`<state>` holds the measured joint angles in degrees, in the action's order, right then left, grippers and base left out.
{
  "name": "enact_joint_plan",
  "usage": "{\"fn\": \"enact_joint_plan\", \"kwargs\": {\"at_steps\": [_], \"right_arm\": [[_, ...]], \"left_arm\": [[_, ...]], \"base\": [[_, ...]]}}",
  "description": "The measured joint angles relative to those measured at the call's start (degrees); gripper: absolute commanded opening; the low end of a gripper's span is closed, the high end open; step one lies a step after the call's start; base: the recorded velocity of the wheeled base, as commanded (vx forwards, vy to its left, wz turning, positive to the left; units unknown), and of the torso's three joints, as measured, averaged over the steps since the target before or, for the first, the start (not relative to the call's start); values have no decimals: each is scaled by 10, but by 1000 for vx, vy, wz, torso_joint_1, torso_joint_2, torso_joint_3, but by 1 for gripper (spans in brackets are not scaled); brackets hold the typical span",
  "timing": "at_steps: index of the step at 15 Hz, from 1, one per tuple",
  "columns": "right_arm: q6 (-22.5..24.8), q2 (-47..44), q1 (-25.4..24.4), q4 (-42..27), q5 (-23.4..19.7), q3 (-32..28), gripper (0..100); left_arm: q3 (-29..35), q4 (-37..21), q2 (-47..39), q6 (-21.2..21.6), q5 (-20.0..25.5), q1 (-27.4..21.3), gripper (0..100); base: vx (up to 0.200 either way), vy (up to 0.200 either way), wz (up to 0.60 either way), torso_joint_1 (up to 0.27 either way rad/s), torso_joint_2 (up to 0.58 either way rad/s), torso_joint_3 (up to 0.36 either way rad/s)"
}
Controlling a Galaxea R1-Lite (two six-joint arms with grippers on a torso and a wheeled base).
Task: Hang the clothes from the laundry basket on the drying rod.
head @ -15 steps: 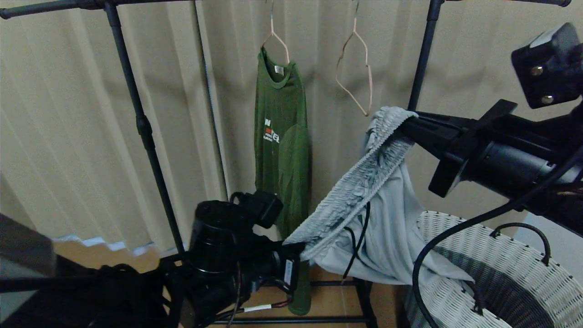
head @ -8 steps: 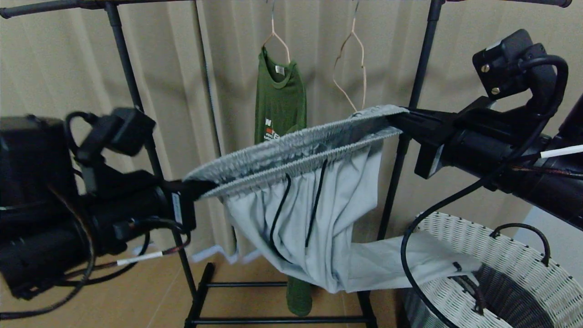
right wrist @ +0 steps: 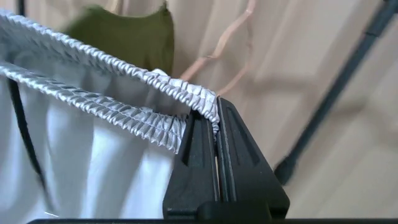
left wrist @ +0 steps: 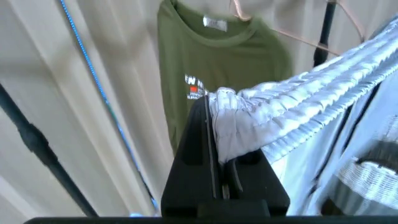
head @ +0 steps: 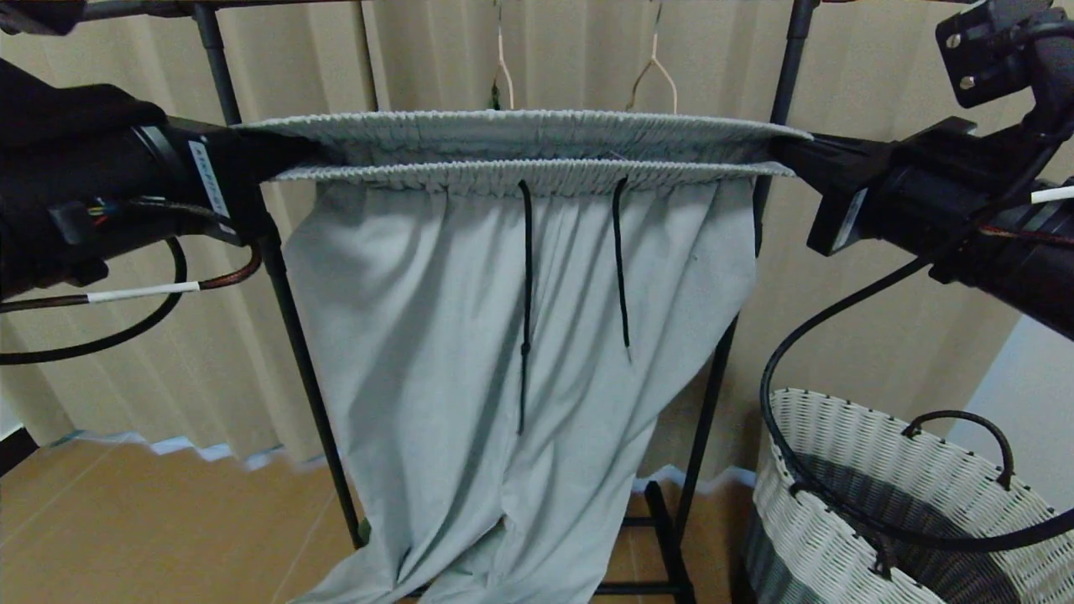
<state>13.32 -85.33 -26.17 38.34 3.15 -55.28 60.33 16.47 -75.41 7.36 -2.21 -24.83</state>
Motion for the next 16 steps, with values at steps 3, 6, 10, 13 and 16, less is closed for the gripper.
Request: {"fn": "enact_joint_plan", "kwargs": {"at_steps": [3,6,10,13,16], "right_arm": [[0,5,4,2,3,38,0],[1,5,23,4,3,43,0],[0,10,37,6,1,41,0],[0,18,38,4,1,39,0],[0,21,38,3,1,39,0]], "left_arm": [[-40,2,-3,-4,-5,-33,0],[-36,5,-7,-3,-4,-42,0],[-16,6,-12,-3,-4,-48,0],[-32,6,-8,-3,-4,-69,0],[-45,6,-3,-4,-5,-88,0]], "base": [[0,0,0,0,0,0],[0,0,0,0,0,0],[0,0,0,0,0,0],[0,0,0,0,0,0],[0,0,0,0,0,0]]}}
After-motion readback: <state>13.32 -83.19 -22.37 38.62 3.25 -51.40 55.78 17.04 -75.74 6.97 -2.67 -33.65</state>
